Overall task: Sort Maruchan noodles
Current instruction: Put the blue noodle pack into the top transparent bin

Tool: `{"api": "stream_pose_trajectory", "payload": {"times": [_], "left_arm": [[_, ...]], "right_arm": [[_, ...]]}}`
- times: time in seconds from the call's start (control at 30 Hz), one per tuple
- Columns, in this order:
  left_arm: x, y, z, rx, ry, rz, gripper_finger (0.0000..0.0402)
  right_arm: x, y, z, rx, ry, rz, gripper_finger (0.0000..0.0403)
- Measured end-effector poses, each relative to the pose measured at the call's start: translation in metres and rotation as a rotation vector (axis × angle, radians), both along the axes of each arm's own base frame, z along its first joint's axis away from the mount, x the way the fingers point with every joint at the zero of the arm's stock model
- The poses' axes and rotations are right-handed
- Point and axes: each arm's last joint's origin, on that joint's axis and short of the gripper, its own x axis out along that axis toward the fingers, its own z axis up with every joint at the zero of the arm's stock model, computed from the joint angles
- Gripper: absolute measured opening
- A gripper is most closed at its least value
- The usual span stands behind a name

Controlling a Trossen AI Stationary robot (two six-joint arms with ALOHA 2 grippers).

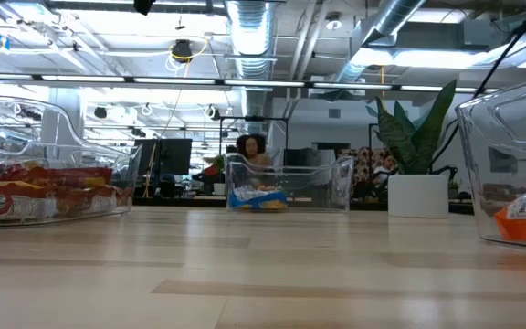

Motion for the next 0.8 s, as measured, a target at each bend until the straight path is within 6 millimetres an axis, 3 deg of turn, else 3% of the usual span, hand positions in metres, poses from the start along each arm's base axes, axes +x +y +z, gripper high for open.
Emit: {"api": "stream_pose_trajectory", "payload": {"times": [0.33, 0.5, 0.63, 0.8], "left_arm": [[-0.001, 0.0, 0.0, 0.036, 0.016, 0.017, 0.0201], [-0.006, -0.001, 0.003, 0.041, 0.003, 0.019, 0.0201], [-0.016, -0.005, 0.008, 0.078, -0.018, 0.004, 0.02], [-0.039, -0.017, 0.02, 0.176, -0.072, -0.103, 0.02]], "right_arm": [[-0.005, -0.03, 0.086, 0.293, -0.427, 0.166, 0.0017], [0.015, -0.045, 0.124, 0.408, -0.826, 0.191, 0.0017], [0.049, -0.082, 0.146, 0.287, -1.154, 0.129, 0.0017], [0.093, -0.148, 0.148, -0.054, -1.34, 0.136, 0.0017]]}}
